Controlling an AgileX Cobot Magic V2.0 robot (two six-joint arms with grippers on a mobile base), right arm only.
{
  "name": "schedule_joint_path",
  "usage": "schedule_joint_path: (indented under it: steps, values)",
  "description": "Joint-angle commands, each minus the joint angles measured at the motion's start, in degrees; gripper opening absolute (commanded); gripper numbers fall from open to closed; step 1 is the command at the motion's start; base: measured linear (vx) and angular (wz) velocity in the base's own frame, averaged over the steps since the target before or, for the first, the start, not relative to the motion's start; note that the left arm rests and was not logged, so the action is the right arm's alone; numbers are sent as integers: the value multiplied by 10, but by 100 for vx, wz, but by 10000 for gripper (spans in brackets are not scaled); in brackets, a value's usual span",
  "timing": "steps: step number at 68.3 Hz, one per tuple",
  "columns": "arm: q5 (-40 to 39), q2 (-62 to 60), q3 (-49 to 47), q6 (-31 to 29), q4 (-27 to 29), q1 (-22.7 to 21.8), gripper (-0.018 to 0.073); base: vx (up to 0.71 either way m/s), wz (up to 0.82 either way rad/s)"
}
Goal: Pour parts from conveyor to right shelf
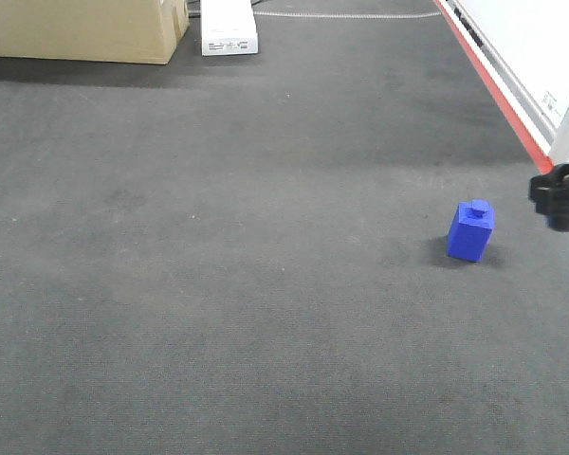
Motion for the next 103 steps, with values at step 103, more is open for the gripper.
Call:
schedule_joint_path:
  steps: [103]
  values:
    - [429,606,-619,124,-5,-4,594,0,0]
